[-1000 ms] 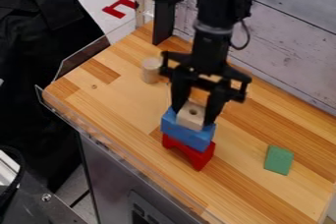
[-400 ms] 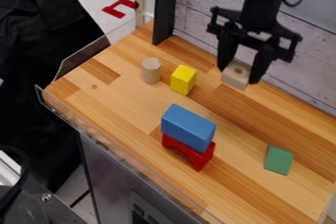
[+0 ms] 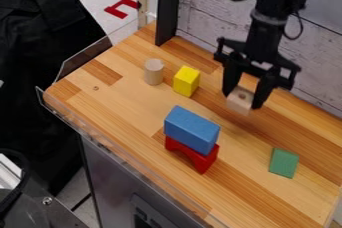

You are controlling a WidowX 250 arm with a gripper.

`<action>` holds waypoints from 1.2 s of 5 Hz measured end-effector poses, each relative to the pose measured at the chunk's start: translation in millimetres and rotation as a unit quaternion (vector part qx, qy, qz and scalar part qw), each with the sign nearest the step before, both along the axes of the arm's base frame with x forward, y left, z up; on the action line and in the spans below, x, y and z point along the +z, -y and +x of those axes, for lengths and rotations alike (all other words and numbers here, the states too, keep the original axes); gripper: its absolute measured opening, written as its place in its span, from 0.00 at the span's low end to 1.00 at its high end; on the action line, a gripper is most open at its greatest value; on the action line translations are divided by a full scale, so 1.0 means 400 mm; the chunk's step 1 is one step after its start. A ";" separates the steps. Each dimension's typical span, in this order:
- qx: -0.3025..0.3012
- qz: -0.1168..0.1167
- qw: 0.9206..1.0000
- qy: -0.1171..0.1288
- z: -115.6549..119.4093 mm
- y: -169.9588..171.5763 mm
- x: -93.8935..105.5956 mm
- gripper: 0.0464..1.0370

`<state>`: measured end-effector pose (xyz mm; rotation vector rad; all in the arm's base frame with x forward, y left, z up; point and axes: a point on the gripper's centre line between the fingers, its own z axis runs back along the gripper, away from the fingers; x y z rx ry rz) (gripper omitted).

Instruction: Move the cube with a hole and put it in the middle of the table

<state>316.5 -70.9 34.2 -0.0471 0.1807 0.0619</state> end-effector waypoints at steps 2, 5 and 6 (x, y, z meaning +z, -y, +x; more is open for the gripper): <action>-0.010 -0.005 1.000 -0.024 -0.003 0.006 -0.072 0.53; -0.016 -0.021 0.999 -0.024 0.014 0.020 -0.105 0.58; -0.003 -0.006 0.999 -0.033 0.007 0.010 -0.102 0.87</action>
